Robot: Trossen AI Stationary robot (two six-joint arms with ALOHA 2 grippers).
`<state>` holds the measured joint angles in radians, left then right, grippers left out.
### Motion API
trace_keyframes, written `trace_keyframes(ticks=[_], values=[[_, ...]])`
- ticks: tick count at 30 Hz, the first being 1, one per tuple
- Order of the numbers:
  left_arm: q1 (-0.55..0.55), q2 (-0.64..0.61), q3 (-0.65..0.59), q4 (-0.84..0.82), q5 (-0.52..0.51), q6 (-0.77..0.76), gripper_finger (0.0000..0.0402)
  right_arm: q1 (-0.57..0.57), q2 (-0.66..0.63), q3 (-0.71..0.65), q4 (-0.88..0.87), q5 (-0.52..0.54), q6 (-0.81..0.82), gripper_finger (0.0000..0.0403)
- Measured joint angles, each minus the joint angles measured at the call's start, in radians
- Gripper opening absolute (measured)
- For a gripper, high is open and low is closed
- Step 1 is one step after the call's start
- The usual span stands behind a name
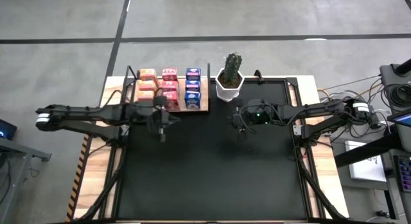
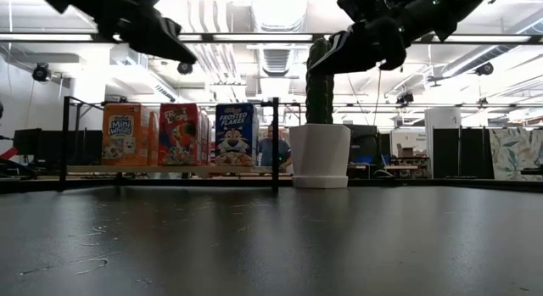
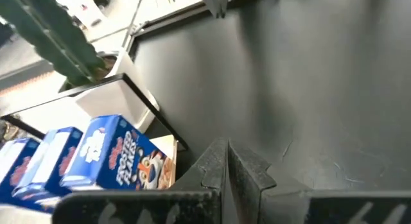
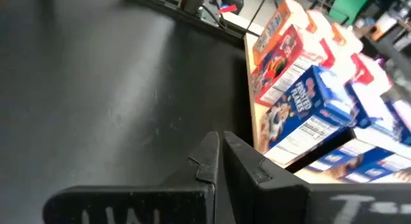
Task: Stack cereal on shelf
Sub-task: Return to Home Position
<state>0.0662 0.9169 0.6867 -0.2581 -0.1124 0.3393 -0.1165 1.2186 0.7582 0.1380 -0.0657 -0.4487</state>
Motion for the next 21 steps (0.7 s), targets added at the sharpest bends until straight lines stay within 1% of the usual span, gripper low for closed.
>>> trace_keyframes(ticks=[4, 12, 17, 21], values=[[0.0, -0.098, -0.056, 0.004, 0.0, 0.011, 0.0, 0.0, 0.0, -0.032, 0.025, -0.043, 0.053, 0.0011], [0.0, -0.282, -0.157, 0.029, 0.0, 0.018, 0.0, -0.005, -0.033, -0.132, 0.156, -0.047, 0.083, 0.0011], [0.0, -0.357, -0.21, 0.065, 0.0, 0.022, 0.0, -0.004, -0.108, -0.212, 0.234, -0.047, 0.091, 0.0011], [0.0, -0.4, -0.237, 0.071, 0.0, 0.039, 0.0, -0.004, -0.196, -0.279, 0.246, -0.047, 0.097, 0.0011]])
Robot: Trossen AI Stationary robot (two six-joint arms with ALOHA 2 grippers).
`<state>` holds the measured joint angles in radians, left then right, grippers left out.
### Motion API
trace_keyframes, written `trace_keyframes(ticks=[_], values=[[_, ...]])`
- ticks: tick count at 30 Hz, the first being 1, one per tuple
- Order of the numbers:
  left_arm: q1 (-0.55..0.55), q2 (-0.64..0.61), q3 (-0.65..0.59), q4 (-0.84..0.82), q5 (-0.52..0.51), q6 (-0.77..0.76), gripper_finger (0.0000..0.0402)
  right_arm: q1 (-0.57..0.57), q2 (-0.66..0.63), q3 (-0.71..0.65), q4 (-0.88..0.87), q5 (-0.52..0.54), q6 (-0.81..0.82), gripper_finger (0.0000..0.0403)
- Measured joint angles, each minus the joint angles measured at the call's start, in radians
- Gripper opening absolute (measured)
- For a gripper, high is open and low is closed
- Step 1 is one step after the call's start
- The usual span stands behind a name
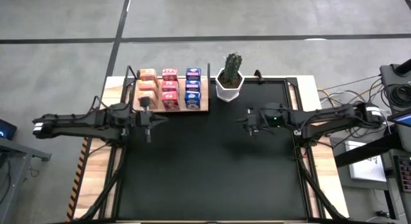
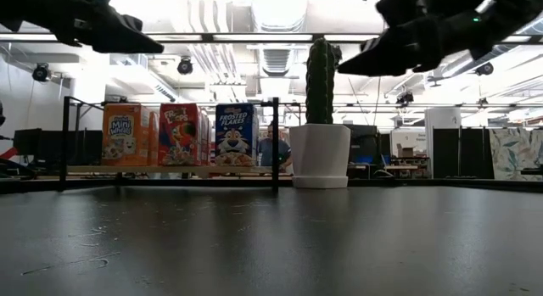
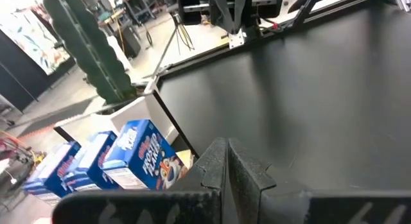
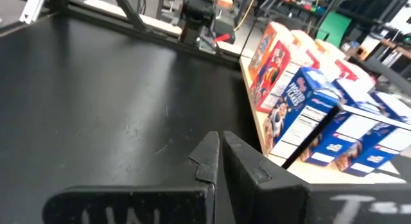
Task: Stack cereal on shelf
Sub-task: Return to Home Position
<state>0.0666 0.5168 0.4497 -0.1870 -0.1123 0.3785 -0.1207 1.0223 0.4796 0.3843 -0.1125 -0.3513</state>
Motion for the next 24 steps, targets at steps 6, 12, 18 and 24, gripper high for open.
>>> trace_keyframes(ticks=[6, 12, 18, 24], values=[[0.001, -0.049, -0.005, 0.002, 0.0, 0.028, 0.0, 0.0, -0.152, -0.094, 0.0, 0.0, 0.007, 0.0011], [0.001, -0.086, -0.016, 0.002, 0.0, 0.029, 0.0, 0.0, -0.3, -0.185, 0.027, 0.001, 0.016, 0.0011], [0.001, -0.112, -0.043, 0.001, 0.0, 0.029, 0.0, 0.0, -0.437, -0.258, 0.026, 0.008, 0.038, 0.0011], [0.001, -0.136, -0.058, -0.002, 0.0, 0.029, 0.0, 0.0, -0.563, -0.307, 0.009, 0.012, 0.048, 0.0011]])
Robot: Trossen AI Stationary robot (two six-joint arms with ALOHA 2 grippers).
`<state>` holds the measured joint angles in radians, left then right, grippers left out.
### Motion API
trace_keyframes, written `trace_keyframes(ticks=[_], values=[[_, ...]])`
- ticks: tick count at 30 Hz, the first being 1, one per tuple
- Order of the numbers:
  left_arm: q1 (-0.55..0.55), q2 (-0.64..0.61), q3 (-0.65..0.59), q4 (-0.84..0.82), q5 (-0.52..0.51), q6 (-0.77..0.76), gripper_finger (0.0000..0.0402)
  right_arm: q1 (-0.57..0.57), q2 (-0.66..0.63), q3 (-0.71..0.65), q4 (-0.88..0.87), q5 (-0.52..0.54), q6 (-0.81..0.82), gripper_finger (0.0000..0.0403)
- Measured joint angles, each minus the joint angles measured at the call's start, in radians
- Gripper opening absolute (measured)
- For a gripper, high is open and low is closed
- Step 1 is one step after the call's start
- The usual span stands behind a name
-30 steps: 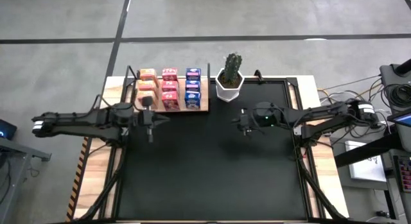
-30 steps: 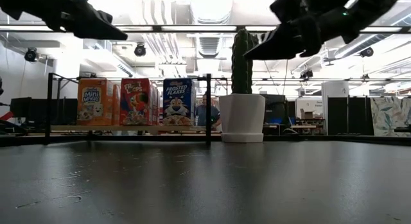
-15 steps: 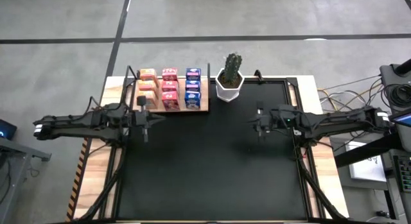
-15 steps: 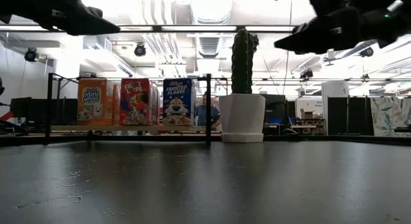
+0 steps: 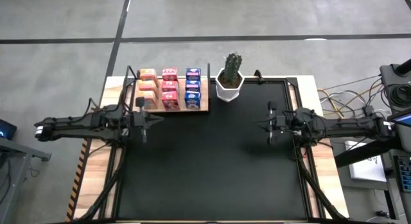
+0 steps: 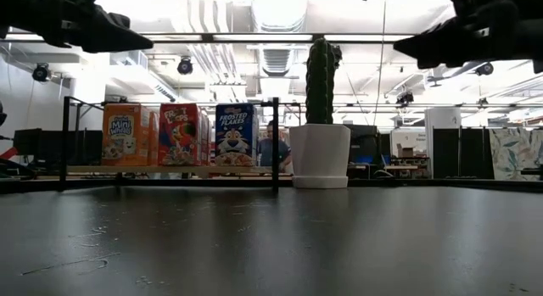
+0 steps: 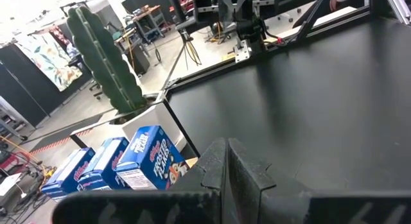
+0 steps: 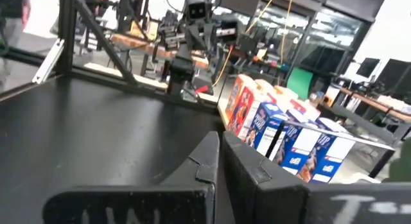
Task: Stack cereal on shelf
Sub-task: Return to Home Position
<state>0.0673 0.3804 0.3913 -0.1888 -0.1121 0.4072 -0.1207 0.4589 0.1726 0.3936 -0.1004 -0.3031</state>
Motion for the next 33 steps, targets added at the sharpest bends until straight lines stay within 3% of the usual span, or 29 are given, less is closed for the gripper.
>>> trace_keyframes(ticks=[18, 33], values=[[0.0, -0.055, -0.051, 0.013, 0.0, 0.0, 0.0, 0.0, -0.135, -0.011, -0.23, 0.157, 0.042, 0.0011], [0.0, -0.204, -0.131, 0.04, 0.0, 0.0, 0.0, 0.0, -0.279, -0.012, -0.391, 0.235, 0.05, 0.0011]])
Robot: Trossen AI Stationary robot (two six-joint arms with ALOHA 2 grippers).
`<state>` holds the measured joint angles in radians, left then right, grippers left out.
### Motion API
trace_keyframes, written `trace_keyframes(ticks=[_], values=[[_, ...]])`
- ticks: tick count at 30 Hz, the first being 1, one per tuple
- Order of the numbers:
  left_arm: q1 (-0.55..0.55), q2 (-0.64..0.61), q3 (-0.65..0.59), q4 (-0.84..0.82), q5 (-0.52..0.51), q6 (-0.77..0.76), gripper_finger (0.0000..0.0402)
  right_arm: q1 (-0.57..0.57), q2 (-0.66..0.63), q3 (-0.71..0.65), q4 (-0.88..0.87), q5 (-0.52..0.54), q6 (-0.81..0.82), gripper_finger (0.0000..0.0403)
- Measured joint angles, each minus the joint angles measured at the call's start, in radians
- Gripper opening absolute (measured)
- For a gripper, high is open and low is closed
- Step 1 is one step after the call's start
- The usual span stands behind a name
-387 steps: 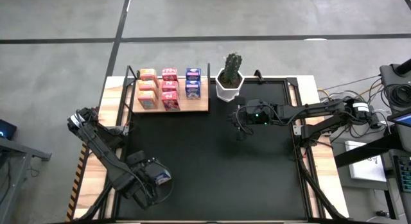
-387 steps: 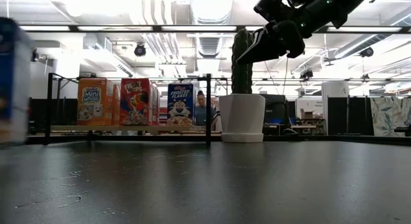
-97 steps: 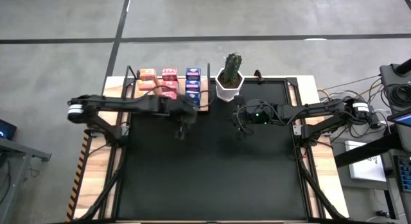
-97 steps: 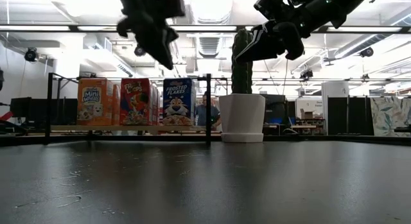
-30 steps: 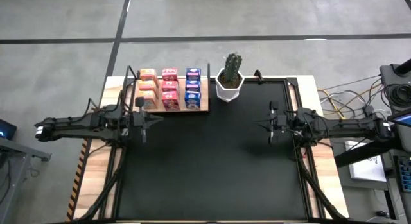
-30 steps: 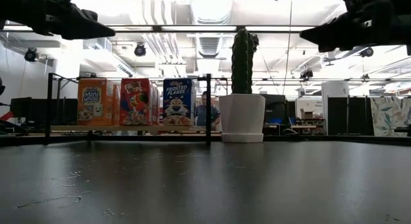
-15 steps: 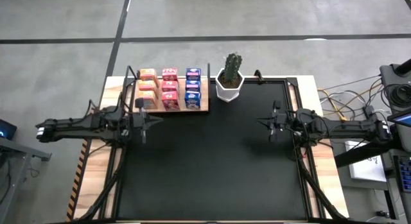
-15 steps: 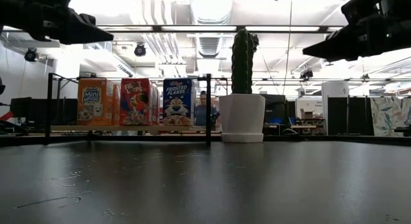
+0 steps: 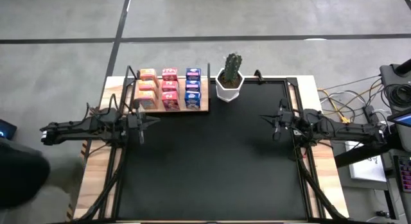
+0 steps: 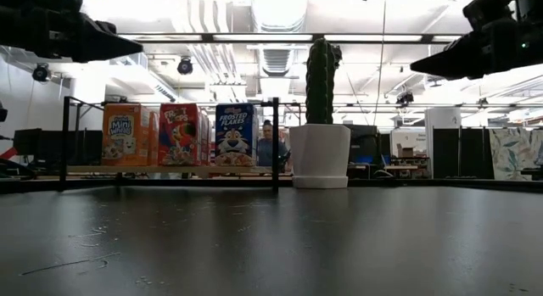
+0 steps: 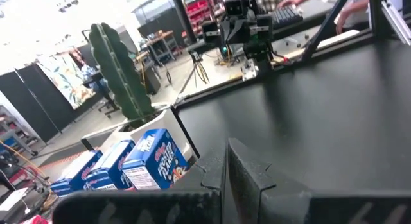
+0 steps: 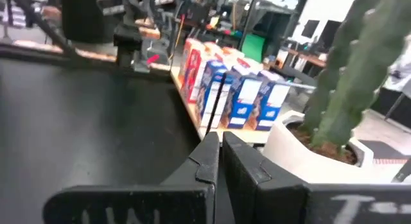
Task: Stack cereal on shelf
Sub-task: Return to Home Position
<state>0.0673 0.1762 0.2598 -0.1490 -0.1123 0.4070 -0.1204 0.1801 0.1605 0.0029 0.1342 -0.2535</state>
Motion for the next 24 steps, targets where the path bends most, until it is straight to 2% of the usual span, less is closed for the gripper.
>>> trace_keyframes(ticks=[7, 15, 24], values=[[0.0, -0.096, -0.015, 0.0, 0.0, 0.0, 0.0, 0.0, -0.076, -0.012, -0.05, 0.0, 0.007, 0.0011], [0.0, -0.176, -0.044, -0.002, 0.0, 0.0, 0.0, 0.0, -0.169, -0.092, -0.053, 0.0, 0.009, 0.0011], [0.0, -0.174, -0.094, 0.0, 0.0, -0.017, 0.0, 0.0, -0.165, -0.132, -0.009, 0.004, 0.025, 0.0011]])
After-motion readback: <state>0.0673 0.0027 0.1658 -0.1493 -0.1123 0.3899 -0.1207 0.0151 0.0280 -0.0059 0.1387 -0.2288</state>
